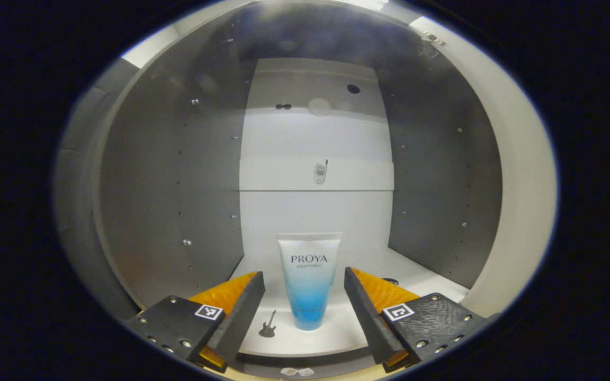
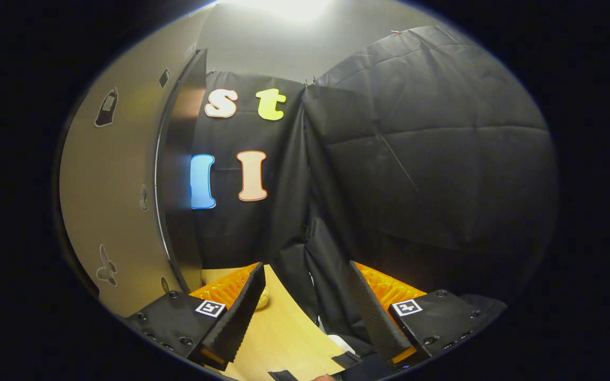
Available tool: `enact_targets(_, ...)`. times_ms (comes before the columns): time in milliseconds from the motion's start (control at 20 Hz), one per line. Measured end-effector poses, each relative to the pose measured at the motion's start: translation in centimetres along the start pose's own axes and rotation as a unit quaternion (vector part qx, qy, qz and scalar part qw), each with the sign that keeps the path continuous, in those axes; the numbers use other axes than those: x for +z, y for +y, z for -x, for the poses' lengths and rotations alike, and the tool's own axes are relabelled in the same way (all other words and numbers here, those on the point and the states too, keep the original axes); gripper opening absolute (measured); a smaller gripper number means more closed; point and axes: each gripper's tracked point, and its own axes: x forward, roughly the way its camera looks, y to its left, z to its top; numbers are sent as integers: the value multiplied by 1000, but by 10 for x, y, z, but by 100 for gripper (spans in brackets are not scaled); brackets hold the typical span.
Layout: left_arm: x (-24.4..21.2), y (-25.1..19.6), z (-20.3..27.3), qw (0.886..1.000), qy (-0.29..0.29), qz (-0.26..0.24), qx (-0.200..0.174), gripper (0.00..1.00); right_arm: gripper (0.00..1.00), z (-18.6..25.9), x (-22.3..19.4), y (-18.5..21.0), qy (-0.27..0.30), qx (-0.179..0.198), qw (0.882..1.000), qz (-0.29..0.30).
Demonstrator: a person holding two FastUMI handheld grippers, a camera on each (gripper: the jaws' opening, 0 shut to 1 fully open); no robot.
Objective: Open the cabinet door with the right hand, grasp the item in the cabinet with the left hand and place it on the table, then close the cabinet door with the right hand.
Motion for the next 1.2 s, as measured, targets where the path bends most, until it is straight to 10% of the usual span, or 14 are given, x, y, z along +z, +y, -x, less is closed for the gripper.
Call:
enact_targets(350,-2,-3,-4,1000,-3,2,1,51,100,1,-1,0,-1,6,1000,6)
enact_targets(1200,-3,32,149,996,-56,-1,70,51,96,-8,-1,19,-10,104,994,-5)
